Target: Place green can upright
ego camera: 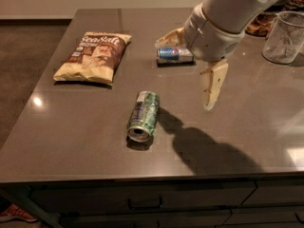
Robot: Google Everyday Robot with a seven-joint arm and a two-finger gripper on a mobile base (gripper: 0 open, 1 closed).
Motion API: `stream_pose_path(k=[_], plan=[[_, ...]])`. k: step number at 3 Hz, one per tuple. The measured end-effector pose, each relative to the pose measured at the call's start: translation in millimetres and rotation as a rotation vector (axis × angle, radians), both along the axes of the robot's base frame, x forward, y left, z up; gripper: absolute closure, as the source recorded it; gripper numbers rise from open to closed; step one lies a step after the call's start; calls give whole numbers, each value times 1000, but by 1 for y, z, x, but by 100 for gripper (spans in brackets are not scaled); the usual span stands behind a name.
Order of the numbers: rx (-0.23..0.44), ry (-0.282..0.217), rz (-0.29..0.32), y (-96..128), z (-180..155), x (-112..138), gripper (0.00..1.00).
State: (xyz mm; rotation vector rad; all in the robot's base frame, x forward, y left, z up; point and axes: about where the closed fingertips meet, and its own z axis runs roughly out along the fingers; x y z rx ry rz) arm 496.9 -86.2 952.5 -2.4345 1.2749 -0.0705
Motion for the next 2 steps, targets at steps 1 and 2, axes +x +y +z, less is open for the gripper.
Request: stream_pose_path(k=[1,2], plan=[[-91,-4,161,14,-13,-3,0],[-96,-5,176,17,-14,-5,0]])
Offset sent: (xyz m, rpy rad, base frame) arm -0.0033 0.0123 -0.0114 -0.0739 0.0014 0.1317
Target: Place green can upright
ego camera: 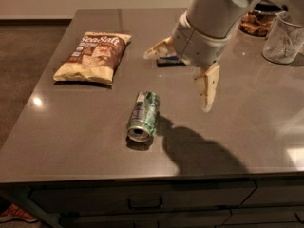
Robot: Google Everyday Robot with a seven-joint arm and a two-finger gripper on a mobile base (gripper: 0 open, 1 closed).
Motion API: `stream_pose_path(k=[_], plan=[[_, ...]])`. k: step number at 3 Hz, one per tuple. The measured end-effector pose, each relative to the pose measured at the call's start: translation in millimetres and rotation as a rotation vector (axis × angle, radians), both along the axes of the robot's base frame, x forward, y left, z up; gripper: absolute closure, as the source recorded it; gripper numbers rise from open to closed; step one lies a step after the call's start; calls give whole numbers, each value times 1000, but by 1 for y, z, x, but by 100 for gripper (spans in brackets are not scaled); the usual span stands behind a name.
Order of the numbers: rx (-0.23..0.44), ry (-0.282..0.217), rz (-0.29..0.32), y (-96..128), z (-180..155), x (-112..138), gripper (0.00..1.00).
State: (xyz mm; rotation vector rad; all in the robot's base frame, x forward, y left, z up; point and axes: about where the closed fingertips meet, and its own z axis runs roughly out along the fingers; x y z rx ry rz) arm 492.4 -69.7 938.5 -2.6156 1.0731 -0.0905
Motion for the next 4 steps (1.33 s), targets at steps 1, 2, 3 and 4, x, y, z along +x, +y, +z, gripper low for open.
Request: stream_pose_path(k=[1,2,3,4], plan=[[-20,0,65,12,-4,-6,0],[-89,14,204,34,-24,-16,0],[-126,28,272,43,-37,-18,0],[-148,49,325,52,-52,-21,0]])
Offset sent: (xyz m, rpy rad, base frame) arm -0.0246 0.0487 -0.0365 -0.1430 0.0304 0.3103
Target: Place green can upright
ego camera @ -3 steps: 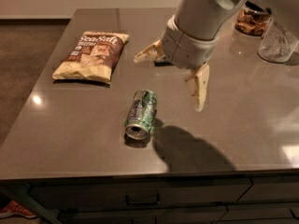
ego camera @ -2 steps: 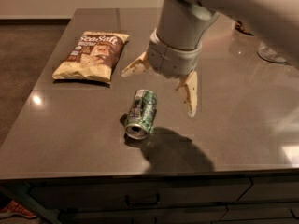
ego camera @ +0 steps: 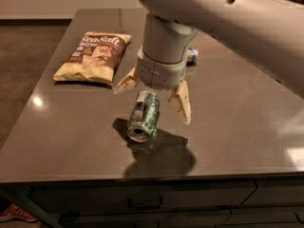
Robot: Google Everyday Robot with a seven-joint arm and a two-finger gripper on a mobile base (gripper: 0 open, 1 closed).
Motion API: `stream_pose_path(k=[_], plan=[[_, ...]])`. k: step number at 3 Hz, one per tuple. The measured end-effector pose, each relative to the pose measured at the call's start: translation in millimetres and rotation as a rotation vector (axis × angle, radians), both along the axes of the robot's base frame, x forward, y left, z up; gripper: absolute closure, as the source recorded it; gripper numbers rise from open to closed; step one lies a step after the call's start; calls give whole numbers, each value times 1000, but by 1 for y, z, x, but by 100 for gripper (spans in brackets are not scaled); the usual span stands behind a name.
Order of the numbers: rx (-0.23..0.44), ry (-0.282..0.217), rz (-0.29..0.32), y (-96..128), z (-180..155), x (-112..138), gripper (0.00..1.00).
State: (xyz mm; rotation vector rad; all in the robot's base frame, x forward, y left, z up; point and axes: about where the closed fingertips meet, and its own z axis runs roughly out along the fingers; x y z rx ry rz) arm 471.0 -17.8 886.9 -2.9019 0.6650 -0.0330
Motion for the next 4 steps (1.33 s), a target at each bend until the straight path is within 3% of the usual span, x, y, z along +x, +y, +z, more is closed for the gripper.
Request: stream_pose_path(k=[2,4], plan=[[-21,35,84,20,-22,-16,0],[-67,65,151,31,-43,-15,0]])
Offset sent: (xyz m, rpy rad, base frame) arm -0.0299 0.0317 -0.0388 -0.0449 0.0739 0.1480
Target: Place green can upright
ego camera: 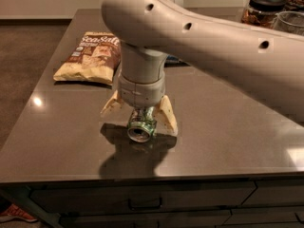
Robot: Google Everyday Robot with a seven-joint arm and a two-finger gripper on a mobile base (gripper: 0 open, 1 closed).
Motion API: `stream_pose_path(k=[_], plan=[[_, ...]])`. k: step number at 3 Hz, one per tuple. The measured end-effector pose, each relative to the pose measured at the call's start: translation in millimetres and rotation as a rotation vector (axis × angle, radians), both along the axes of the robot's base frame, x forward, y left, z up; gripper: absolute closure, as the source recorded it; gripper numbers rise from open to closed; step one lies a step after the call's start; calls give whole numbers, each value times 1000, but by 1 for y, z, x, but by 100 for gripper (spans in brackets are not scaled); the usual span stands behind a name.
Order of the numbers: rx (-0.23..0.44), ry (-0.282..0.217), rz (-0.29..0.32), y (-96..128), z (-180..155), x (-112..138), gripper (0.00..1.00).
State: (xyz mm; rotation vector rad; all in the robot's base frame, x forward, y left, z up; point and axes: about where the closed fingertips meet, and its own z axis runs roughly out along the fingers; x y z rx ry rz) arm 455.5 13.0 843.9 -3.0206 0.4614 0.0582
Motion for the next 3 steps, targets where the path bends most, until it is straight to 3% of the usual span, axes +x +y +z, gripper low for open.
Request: stream_pose_path(k=[2,3], plan=[[-3,-1,17,5,6,4,41],[31,13,-2,4,16,6,72]])
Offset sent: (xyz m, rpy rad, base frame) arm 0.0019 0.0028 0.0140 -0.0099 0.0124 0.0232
